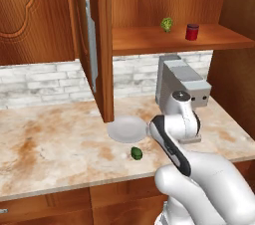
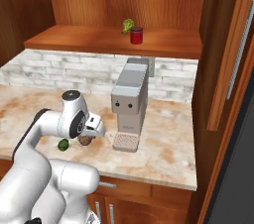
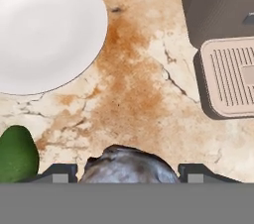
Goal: Pick the avocado and bread from the counter and place them on the plate. Then pick the jam from the cabinet and place it next to the plate. Lastly close the cabinet door.
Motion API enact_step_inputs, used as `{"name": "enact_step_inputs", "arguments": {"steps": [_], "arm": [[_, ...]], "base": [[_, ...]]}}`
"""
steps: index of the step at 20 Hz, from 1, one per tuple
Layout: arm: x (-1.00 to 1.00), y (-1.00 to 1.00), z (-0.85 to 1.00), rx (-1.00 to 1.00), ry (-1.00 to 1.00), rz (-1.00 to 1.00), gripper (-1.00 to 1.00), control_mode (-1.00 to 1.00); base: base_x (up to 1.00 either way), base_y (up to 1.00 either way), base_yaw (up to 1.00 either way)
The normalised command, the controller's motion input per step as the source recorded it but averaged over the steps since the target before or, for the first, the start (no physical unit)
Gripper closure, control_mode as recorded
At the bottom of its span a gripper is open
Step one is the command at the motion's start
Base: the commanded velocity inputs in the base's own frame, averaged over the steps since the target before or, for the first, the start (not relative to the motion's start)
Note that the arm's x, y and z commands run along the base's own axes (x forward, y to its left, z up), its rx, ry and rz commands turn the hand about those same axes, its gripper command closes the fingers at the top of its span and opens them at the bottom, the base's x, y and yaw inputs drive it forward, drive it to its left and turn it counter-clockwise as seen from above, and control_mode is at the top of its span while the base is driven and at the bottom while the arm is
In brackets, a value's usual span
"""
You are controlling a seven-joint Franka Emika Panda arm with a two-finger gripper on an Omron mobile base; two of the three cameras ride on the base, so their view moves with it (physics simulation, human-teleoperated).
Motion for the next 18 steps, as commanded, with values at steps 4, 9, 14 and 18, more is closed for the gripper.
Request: {"name": "enact_step_inputs", "arguments": {"steps": [4,9,14,18], "arm": [[0.33,0.12,0.22,0.02,0.0,0.0,1.0,-1.0],[0.42,0.12,0.24,0.05,0.0,0.0,1.0,-1.0],[0.46,0.13,0.13,0.01,0.0,0.0,1.0,-1.0],[0.51,0.19,0.07,0.0,0.0,0.0,1.0,-1.0]], "base": [[0.0,0.0,0.0],[0.0,0.0,0.0],[0.0,0.0,0.0],[0.0,0.0,0.0]]}}
